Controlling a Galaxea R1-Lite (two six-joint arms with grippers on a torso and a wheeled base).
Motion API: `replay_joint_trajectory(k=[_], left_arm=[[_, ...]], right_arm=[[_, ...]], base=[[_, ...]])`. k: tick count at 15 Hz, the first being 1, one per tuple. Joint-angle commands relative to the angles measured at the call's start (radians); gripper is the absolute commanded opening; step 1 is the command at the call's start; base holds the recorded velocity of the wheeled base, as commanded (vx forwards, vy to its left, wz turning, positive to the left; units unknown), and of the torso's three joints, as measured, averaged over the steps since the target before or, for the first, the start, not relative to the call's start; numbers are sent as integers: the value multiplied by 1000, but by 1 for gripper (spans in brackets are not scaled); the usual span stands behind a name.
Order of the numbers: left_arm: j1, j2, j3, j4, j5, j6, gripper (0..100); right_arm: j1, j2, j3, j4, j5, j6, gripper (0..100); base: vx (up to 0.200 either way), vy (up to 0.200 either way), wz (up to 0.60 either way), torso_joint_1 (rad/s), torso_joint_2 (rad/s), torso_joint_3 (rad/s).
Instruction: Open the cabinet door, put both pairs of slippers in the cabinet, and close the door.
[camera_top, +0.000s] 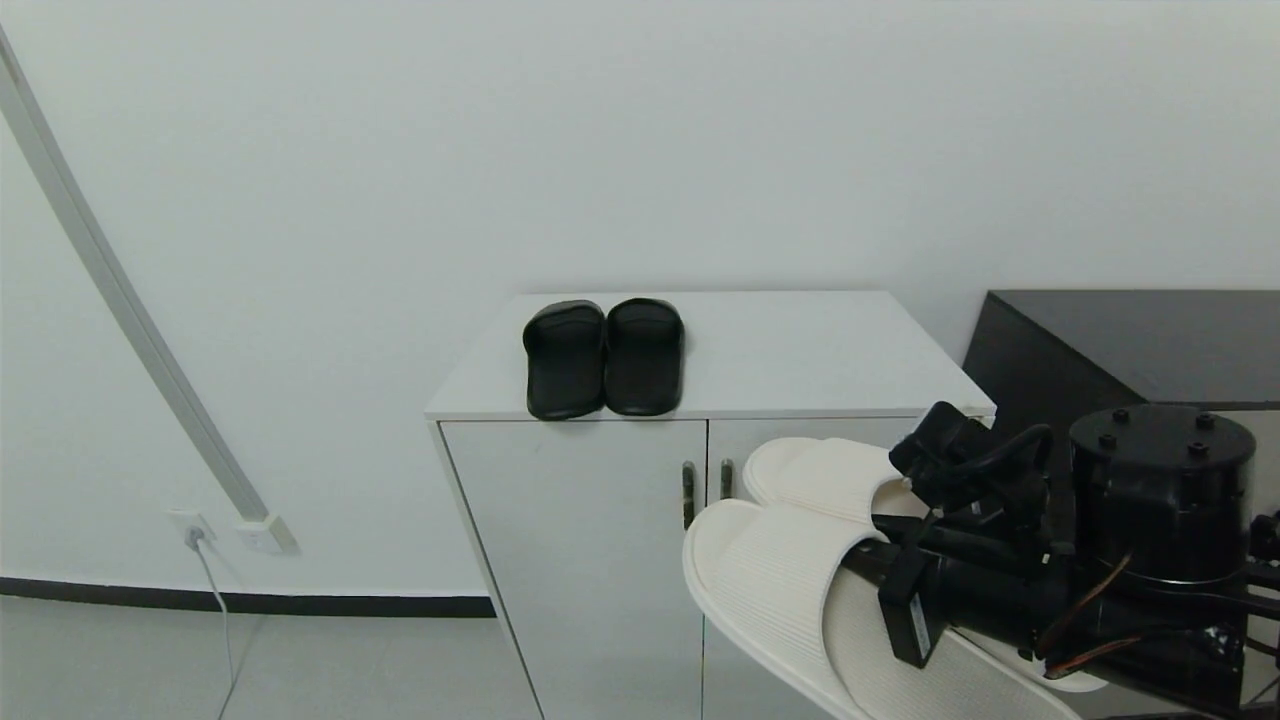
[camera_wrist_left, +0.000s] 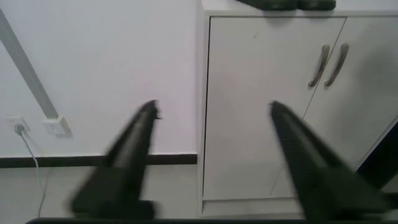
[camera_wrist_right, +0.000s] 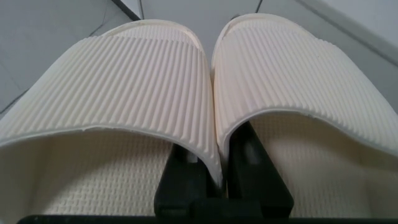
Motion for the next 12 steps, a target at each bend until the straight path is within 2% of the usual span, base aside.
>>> replay_joint_trajectory(k=[1, 12], left_arm=[[0, 0, 0, 0, 1, 0, 100], [0, 0, 0, 0, 1, 0, 100]], right_arm=[[0, 1, 3, -1, 0, 0, 0], [-2, 3, 5, -1, 0, -5, 0]], base=[[0, 0, 0, -203, 554, 305], [0, 0, 0, -174, 500, 322]])
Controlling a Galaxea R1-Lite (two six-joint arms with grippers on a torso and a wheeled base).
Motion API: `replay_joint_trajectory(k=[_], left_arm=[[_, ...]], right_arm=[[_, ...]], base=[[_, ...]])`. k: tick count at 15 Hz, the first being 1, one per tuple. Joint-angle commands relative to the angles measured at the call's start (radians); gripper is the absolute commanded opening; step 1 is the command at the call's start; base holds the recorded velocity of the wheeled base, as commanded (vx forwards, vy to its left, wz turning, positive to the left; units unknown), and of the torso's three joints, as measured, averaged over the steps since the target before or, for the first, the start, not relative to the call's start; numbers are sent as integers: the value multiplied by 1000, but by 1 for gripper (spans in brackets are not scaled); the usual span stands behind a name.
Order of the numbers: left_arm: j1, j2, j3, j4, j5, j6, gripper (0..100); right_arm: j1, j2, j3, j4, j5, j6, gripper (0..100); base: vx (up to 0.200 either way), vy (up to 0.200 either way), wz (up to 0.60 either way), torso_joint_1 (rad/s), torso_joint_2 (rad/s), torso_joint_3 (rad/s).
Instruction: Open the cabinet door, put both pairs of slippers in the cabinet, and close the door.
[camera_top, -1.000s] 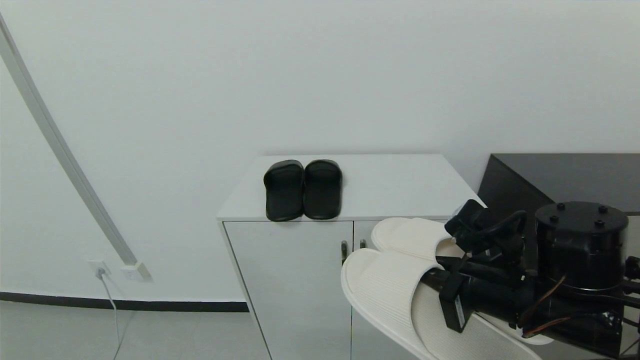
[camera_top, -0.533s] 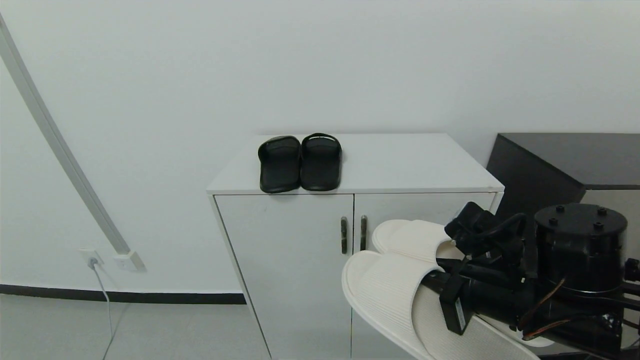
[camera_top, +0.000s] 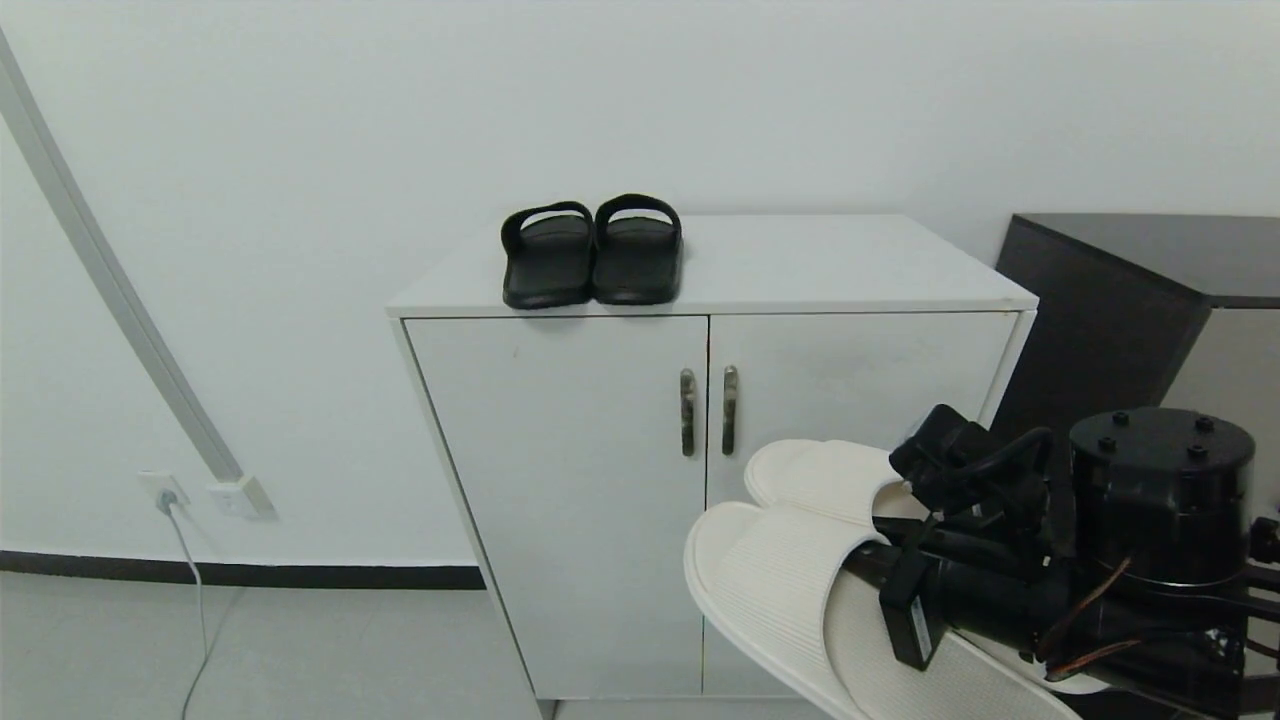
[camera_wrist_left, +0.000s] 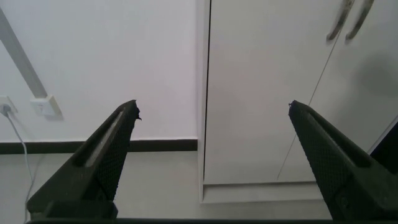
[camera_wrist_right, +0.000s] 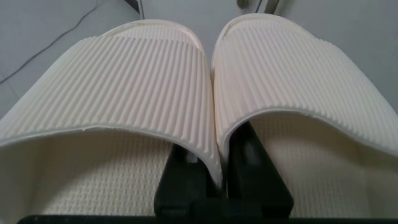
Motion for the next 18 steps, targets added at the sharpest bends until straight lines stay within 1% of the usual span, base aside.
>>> replay_joint_trajectory(k=[1, 6, 10, 18], left_arm=[[0, 0, 0, 0, 0, 0, 100], [0, 0, 0, 0, 0, 0, 100], [0, 0, 0, 0, 1, 0, 100], [0, 1, 0, 1, -2, 0, 100]], right_arm=[[0, 3, 2, -1, 0, -1, 0], [0, 4, 6, -1, 0, -1, 0], [-1, 9, 6, -1, 0, -1, 0], [0, 0, 25, -2, 6, -16, 0]], base=[[0, 0, 0, -134, 476, 349], [0, 0, 0, -104, 461, 357], [0, 0, 0, -33, 428, 374], [0, 0, 0, 1, 11, 8]])
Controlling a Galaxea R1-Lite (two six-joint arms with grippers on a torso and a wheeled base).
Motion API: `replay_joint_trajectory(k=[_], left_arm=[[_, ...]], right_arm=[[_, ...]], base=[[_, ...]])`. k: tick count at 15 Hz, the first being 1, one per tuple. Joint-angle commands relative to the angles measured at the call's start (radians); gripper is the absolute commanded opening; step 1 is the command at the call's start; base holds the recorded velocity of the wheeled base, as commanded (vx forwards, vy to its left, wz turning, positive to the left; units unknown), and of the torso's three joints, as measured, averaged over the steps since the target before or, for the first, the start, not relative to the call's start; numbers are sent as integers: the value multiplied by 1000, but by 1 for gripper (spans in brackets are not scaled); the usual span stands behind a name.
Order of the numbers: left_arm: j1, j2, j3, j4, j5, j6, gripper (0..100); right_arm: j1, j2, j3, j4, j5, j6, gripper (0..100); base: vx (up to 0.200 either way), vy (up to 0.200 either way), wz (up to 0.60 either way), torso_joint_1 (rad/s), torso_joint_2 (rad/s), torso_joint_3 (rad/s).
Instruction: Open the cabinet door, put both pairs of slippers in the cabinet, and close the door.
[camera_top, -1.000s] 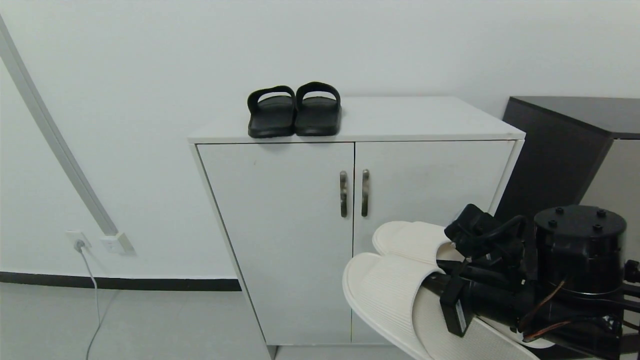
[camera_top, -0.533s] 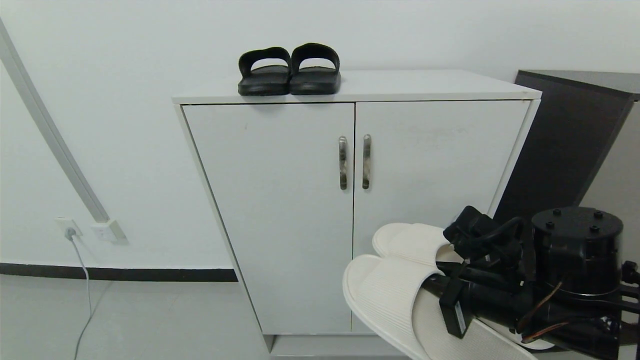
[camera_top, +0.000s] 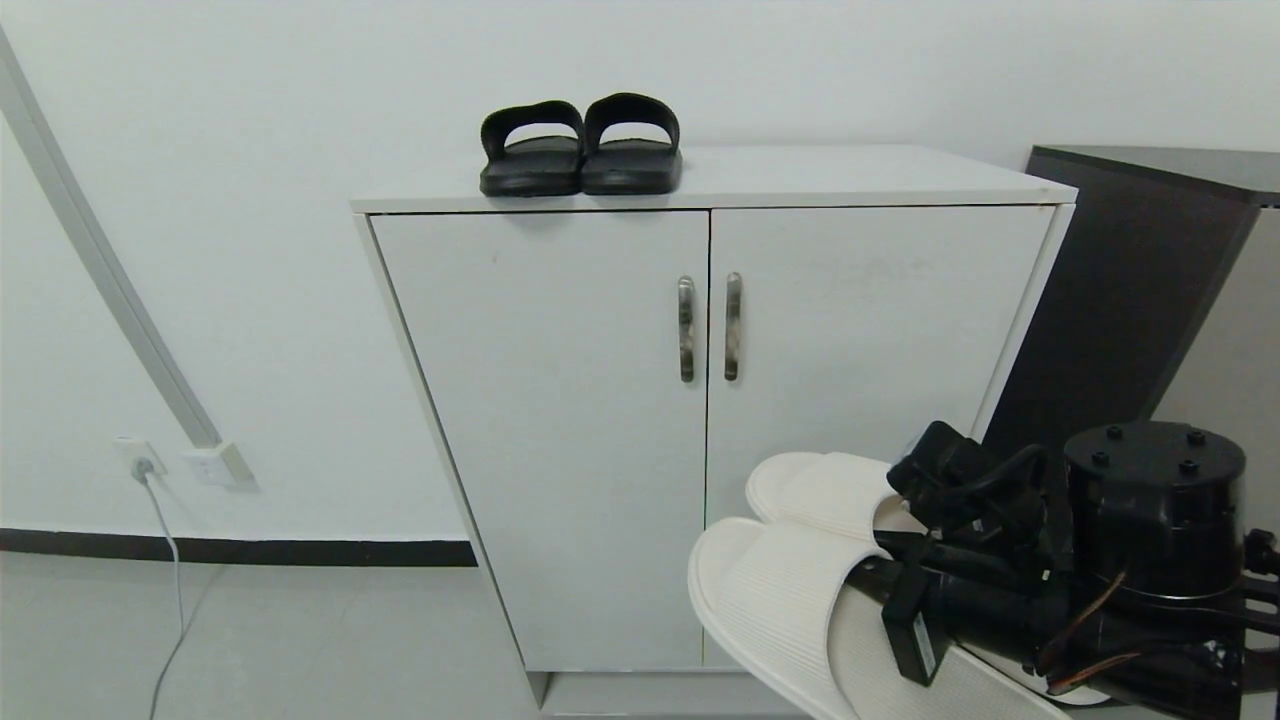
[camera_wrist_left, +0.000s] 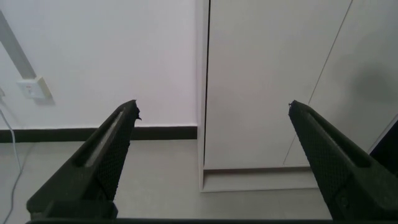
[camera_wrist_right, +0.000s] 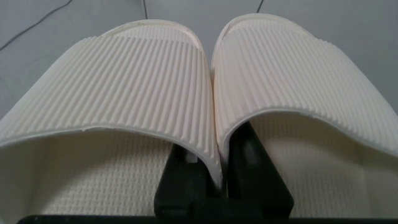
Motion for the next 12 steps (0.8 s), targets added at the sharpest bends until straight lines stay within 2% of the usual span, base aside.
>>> replay_joint_trajectory(k=[1, 6, 7, 9, 10, 11, 12], left_arm=[[0, 1, 0, -1, 1, -1, 100], [0, 18, -5, -1, 10, 9, 100], [0, 32, -5, -1, 7, 35, 100], [0, 57, -8, -2, 3, 53, 100], [-3, 83, -72, -7, -8, 33, 100], [-4, 127, -161, 2, -20, -27, 100], [-6, 178, -201, 5, -42, -56, 100]], right_arm=[[0, -2, 1, -1, 2, 0, 0], [9, -5, 29, -36, 2, -2, 0], [11, 1, 40, -65, 4, -12, 0], [11, 6, 40, -73, 13, -12, 0], [11, 15, 38, -74, 19, -12, 0], [11, 22, 37, -74, 28, -12, 0], [12, 29, 34, -74, 33, -11, 0]], base=[[0, 0, 0, 0, 0, 0], [0, 0, 0, -1, 82, 63], [0, 0, 0, 7, 51, 32], [0, 0, 0, 0, 0, 0], [0, 0, 0, 0, 0, 0], [0, 0, 0, 0, 0, 0], [0, 0, 0, 0, 0, 0]])
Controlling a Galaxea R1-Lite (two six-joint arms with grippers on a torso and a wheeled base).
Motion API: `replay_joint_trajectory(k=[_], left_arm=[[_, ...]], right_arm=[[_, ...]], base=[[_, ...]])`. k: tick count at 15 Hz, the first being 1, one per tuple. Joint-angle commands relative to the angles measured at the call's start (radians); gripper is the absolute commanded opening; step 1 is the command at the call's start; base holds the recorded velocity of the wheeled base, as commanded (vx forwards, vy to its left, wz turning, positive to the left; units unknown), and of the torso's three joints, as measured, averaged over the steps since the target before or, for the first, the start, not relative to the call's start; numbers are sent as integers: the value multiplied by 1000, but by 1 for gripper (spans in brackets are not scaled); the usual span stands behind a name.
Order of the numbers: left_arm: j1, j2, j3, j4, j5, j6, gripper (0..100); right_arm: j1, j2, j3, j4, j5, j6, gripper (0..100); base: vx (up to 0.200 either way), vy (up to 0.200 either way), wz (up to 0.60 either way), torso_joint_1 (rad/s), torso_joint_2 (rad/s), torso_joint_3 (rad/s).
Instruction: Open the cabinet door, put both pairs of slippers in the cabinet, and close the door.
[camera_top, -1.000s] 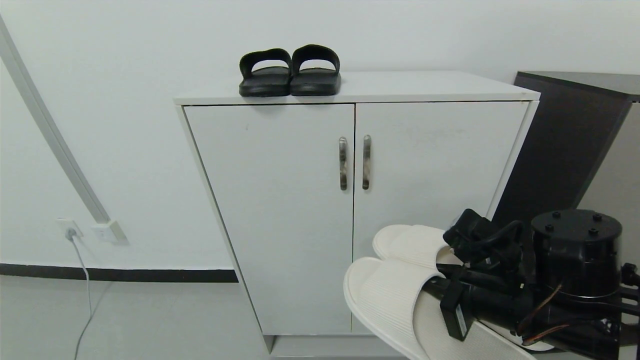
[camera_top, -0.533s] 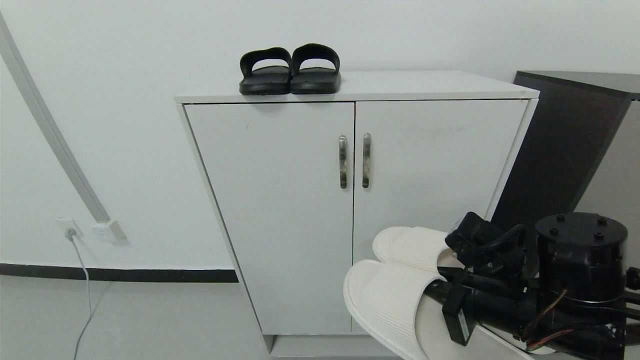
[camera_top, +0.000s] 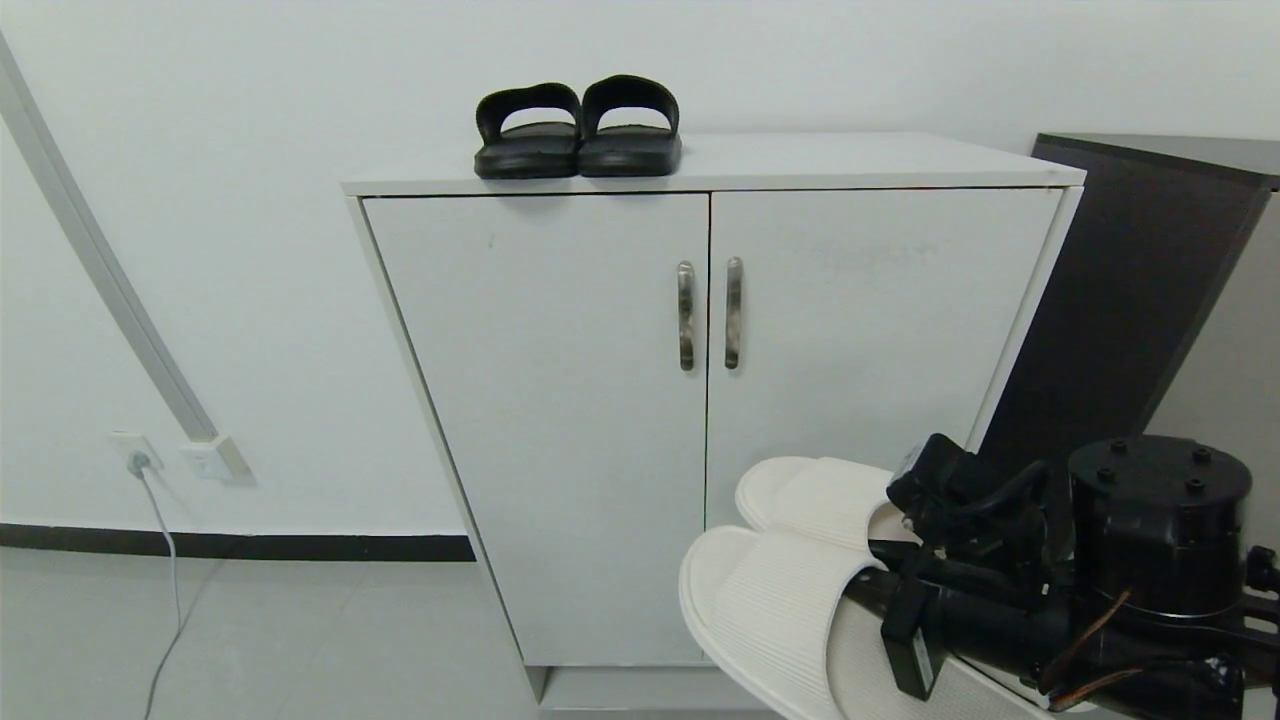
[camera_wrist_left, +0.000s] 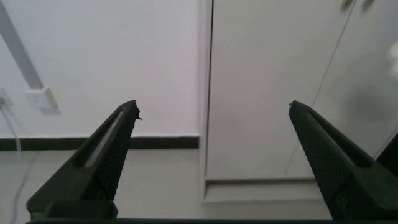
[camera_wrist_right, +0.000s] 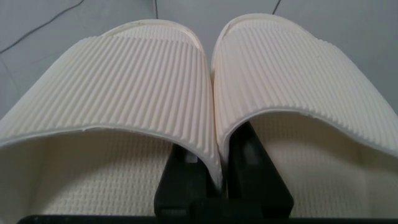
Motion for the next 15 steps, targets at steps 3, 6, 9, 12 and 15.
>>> replay_joint_trajectory(k=[3, 6, 9, 12, 15], left_arm=[[-7, 286, -152, -9, -258, -50, 100], [-9, 475, -221, -119, -358, -47, 100], [-15, 611, -238, -280, -517, -52, 100], [-53, 755, -309, -297, -554, -53, 100], [-162, 897, -355, -357, -540, -55, 100]], right_arm=[[3, 25, -4, -16, 2, 5, 0], [15, 25, -2, -16, 1, 6, 0], [15, 27, 0, -16, 1, 5, 0], [16, 35, -2, -16, -1, 2, 0], [16, 35, -2, -16, -2, 2, 0]], base=[[0, 0, 0, 0, 0, 0], [0, 0, 0, 0, 0, 0], [0, 0, 0, 0, 0, 0], [0, 0, 0, 0, 0, 0], [0, 0, 0, 0, 0, 0]])
